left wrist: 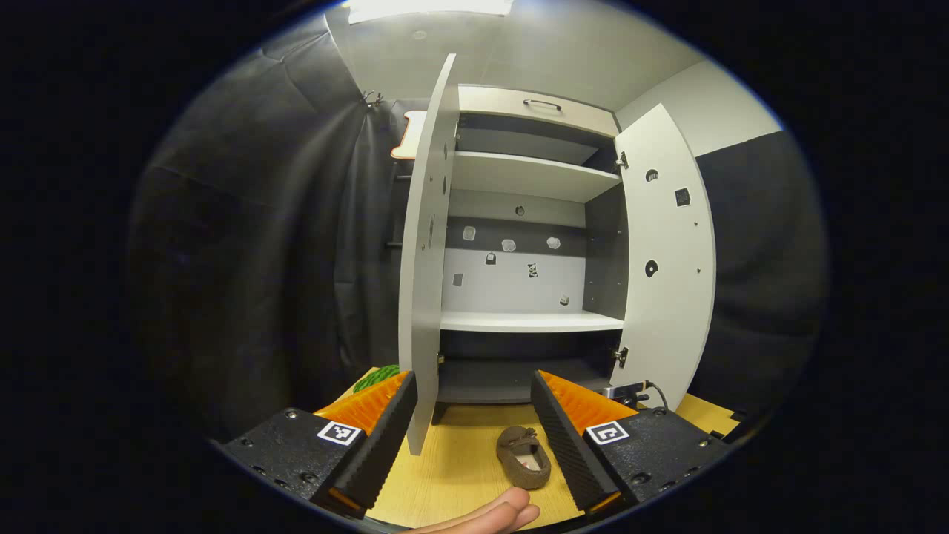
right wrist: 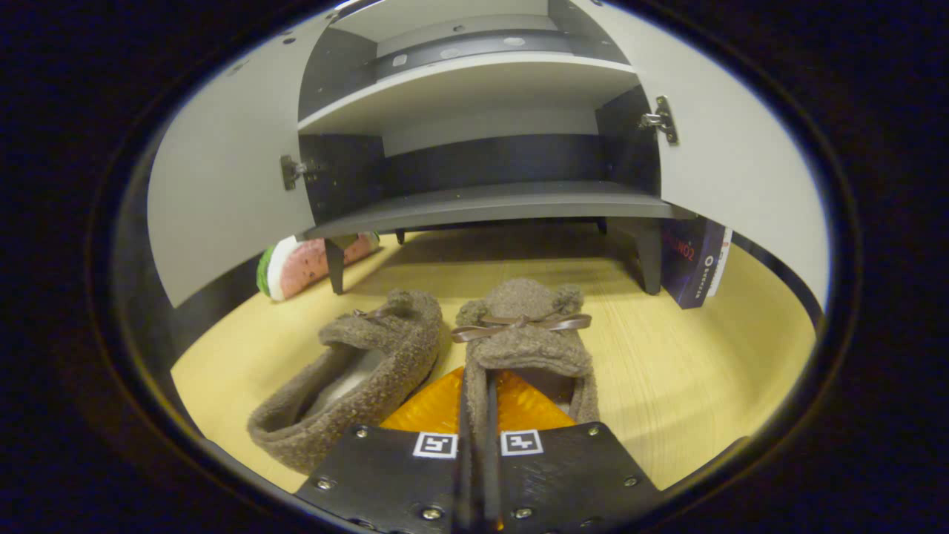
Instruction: Grab one shoe with the right hand and put it into the shoe cabinet, grab the other shoe with the left hand and put it into the shoe cabinet; then close the right door with the right hand and the left door with the left hand.
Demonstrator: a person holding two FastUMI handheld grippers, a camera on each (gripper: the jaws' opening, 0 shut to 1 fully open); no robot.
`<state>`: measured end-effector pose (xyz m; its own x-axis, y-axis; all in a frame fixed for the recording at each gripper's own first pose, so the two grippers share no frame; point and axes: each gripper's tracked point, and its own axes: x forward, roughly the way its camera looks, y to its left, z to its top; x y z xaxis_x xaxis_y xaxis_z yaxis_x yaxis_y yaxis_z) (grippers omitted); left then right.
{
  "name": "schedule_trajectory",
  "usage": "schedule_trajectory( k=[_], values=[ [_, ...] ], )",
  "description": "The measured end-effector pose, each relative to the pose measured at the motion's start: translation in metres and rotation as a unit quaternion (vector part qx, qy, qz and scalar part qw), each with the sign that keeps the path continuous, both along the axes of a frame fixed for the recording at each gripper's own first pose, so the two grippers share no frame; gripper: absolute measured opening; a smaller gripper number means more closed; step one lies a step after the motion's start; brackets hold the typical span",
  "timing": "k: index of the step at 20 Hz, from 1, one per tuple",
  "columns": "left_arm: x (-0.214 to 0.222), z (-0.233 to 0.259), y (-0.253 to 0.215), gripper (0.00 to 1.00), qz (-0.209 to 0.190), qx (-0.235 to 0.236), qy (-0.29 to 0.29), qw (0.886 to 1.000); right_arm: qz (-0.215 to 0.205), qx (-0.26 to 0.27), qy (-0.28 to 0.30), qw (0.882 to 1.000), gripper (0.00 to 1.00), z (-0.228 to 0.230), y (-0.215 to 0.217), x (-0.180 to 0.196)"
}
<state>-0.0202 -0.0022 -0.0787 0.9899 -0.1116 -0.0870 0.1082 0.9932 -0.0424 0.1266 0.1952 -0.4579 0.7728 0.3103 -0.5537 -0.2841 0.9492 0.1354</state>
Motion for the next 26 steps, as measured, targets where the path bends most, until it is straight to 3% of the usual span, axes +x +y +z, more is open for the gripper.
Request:
schedule_trajectory(
  k=[5,7,9,10,16,19,20,23,26],
  values=[
    [0.002,-0.011,-0.012,0.95,-0.017,-0.001,0.013,1.0,0.013,0.095,-0.036,0.995,0.07,0.053,0.003,-0.022],
    [0.003,-0.012,-0.013,0.95,-0.02,-0.007,0.014,1.0,0.02,0.107,-0.058,0.992,0.07,0.077,0.002,-0.027],
    [0.003,-0.014,-0.014,0.95,-0.02,-0.009,0.014,1.0,0.028,0.107,-0.098,0.989,0.12,0.11,0.006,-0.031],
    [0.004,-0.015,-0.014,0.95,-0.021,-0.008,0.013,1.0,0.03,0.098,-0.117,0.988,0.07,0.127,0.005,-0.034],
    [0.012,-0.017,-0.023,0.95,-0.025,-0.001,0.003,1.0,0.046,0.06,-0.212,0.974,0.06,0.248,0.008,-0.018],
    [0.015,-0.01,-0.027,0.95,-0.036,0.001,-0.011,0.999,0.044,0.041,-0.244,0.968,0.11,0.308,0.01,0.016],
    [0.018,-0.007,-0.023,0.95,-0.032,0.004,-0.017,0.999,0.037,0.037,-0.252,0.966,0.06,0.328,0.01,0.03],
    [0.026,0.0,-0.015,0.94,-0.019,0.002,-0.021,1.0,0.032,0.034,-0.266,0.963,0.07,0.379,0.022,0.078],
    [0.033,0.004,-0.019,0.94,-0.026,-0.019,-0.014,0.999,0.054,0.013,-0.261,0.964,0.07,0.406,0.041,0.134]
  ],
)
